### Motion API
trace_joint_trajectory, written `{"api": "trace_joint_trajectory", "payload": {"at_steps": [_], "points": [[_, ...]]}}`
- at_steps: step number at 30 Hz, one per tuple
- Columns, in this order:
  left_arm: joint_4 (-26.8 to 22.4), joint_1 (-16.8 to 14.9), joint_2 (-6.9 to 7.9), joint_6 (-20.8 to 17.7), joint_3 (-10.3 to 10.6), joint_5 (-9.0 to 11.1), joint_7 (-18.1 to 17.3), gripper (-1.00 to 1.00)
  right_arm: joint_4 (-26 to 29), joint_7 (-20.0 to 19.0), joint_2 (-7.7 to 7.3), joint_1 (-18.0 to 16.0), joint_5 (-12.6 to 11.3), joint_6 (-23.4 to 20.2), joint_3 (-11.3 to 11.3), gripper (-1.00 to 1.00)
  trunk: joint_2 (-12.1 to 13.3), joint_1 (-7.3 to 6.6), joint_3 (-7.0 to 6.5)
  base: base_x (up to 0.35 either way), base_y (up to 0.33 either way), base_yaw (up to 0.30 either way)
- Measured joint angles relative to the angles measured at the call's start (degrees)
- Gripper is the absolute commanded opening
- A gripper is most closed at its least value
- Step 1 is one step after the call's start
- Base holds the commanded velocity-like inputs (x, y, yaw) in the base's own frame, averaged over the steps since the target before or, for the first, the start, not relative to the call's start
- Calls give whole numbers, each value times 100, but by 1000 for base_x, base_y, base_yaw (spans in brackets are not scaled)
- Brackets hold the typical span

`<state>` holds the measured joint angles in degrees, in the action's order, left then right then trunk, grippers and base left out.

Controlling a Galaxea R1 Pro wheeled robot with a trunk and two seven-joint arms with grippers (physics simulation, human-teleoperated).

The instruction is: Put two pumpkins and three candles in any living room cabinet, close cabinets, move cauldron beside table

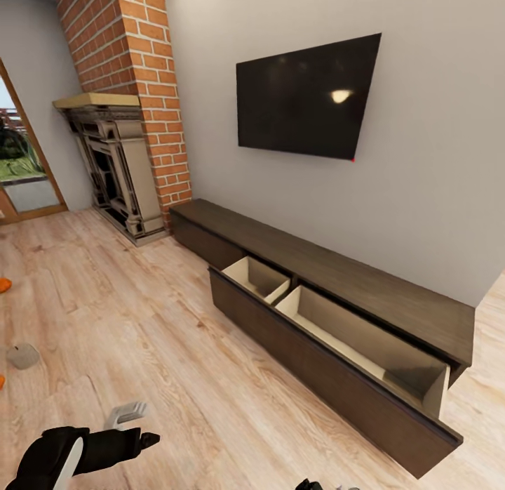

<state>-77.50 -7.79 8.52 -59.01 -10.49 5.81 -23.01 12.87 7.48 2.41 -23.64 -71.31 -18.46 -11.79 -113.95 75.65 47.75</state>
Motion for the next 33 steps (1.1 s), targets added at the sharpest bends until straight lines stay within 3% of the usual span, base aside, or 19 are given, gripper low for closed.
{"api": "trace_joint_trajectory", "payload": {"at_steps": [5, 9, 12, 14, 17, 28, 33], "points": [[0, 0, 0, -1, 0, 5, 121, 100, -2, 5, 16, 0, -48, 119, 37, 100, 201, -110, -89, 0, 0, 5], [0, 0, 0, -2, 0, 5, 155, 100, 0, 37, 53, 0, -26, 586, 26, 100, 361, -198, -161, 0, 0, 0], [0, 0, 0, -2, 0, 1, 211, 100, 2, 61, 244, 0, 1, 941, -25, 100, 481, -264, -215, 0, 0, 0], [0, 0, -1, -2, 0, 1, 258, 100, 1, 145, 386, 0, 123, 1096, -161, 100, 562, -308, -251, 0, 0, 0], [0, 0, -2, -3, 0, 8, 289, 100, 1, 336, 484, 1, 322, 1317, -398, 100, 682, -373, -305, 0, 0, 0], [0, 0, -11, -3, 8, 0, 335, 100, -27, 366, 585, 2, 433, 2012, -526, 100, 1123, -615, -502, 0, 0, 0], [1, 0, -4, -1, 7, 0, 341, 100, 4, 470, 583, -6, 471, 1960, -993, 100, 1324, -725, -592, 0, 0, 0]]}}
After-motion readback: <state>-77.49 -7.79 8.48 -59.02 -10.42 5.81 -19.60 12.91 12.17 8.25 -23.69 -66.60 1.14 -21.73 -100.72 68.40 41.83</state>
